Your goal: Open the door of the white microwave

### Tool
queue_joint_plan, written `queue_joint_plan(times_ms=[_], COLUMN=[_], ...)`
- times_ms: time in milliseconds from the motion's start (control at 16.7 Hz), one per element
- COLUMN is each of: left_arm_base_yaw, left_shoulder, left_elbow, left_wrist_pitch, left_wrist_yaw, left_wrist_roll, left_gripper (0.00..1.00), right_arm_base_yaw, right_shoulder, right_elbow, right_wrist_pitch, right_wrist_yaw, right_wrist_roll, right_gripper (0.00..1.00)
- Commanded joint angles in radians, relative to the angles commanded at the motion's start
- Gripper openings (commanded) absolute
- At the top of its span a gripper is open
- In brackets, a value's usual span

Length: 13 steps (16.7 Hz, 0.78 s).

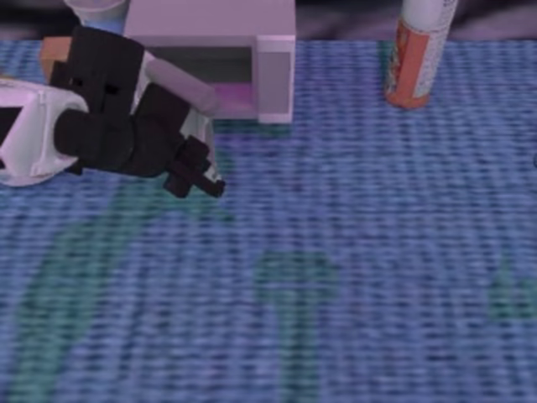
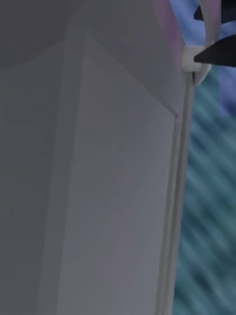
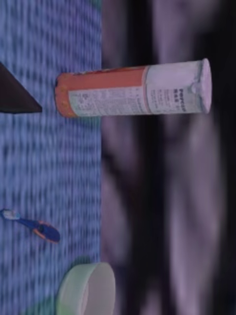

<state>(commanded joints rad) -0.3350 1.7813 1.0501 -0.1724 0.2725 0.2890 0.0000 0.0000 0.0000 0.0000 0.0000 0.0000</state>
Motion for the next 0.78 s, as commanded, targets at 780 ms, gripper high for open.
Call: queue_joint_plan(times_ms=[780], left_arm_base_yaw=[0.0], left_shoulder=[0.0], left_elbow=[0.0], left_wrist_pitch=[0.0], left_wrist_yaw=[0.0], left_wrist_roll=[0.0], left_gripper=[0.0], right_arm_base_yaw=[0.0], right_shoulder=[0.0], right_elbow=[0.0], right_wrist_pitch=[0.0], right_wrist_yaw=[0.0], right_wrist_roll=[0.0], right_gripper=[1.0])
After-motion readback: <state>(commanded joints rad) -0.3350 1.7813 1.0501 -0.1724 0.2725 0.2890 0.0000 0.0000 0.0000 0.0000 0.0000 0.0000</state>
